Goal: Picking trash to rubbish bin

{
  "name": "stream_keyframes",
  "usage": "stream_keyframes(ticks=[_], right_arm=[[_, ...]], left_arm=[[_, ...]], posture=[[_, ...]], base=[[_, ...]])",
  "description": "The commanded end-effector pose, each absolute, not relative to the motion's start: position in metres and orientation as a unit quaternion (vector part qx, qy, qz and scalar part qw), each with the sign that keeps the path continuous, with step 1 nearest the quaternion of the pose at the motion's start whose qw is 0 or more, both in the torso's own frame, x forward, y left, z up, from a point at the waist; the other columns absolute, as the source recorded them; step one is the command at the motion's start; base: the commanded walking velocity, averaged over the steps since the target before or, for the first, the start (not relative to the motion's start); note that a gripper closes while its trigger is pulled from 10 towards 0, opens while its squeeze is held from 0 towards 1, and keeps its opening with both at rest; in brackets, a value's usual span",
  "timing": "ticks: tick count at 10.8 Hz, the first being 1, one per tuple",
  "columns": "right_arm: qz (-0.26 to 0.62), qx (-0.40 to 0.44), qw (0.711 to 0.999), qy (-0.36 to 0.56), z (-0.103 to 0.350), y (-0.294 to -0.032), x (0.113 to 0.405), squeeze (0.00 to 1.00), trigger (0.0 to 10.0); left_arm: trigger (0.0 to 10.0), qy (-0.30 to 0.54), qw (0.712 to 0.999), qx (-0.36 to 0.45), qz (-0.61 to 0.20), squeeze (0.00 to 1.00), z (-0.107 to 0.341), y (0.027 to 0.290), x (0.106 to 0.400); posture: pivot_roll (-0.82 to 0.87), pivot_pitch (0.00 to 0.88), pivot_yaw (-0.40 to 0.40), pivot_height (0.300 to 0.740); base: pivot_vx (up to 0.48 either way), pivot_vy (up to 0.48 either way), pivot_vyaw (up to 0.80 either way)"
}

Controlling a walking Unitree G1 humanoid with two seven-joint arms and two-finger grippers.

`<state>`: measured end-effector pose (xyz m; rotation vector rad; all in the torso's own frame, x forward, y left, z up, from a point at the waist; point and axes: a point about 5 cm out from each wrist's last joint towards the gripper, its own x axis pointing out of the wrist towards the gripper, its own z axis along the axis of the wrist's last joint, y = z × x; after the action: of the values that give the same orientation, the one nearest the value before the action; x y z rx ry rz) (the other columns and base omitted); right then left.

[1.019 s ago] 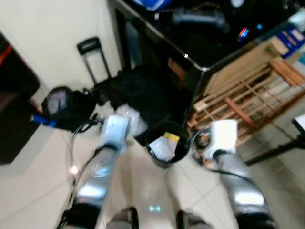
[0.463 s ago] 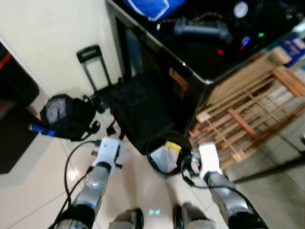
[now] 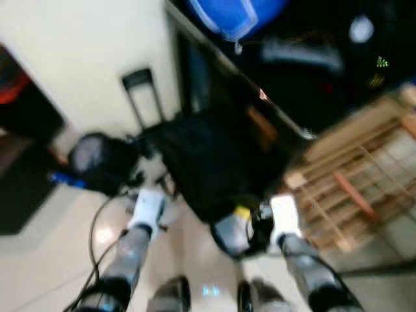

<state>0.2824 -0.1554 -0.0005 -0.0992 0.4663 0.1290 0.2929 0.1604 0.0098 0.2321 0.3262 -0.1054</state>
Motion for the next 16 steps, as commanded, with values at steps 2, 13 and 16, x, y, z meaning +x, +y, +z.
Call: stream_keyframes(ticks=[2, 13, 16], right_arm=[[0.031, -0.047, 0.97, 0.238, -0.0069, -0.1722, 0.2757, 0.0, 10.0], [0.047, -0.038, 0.972, 0.228, -0.0049, -0.1641, 0.2802, 0.0, 10.0], [0.05, -0.037, 0.972, 0.228, -0.0051, -0.1623, 0.2804, 0.0, 10.0]], left_arm=[[10.0, 0.157, 0.977, 0.112, -0.087, 0.0, 0.0058, 0.1426, 0.2891], [10.0, 0.152, 0.978, 0.113, -0.085, 0.0, 0.0055, 0.1471, 0.2889], [10.0, 0.154, 0.978, 0.117, -0.083, 0.0, 0.0053, 0.1487, 0.2892]], posture=[[0.0, 0.272, 0.028, 0.74], [0.0, 0.267, 0.029, 0.74], [0.0, 0.261, 0.029, 0.74]], base=[[0.0, 0.0, 0.0], [0.0, 0.0, -0.58], [0.0, 0.0, -0.8]])
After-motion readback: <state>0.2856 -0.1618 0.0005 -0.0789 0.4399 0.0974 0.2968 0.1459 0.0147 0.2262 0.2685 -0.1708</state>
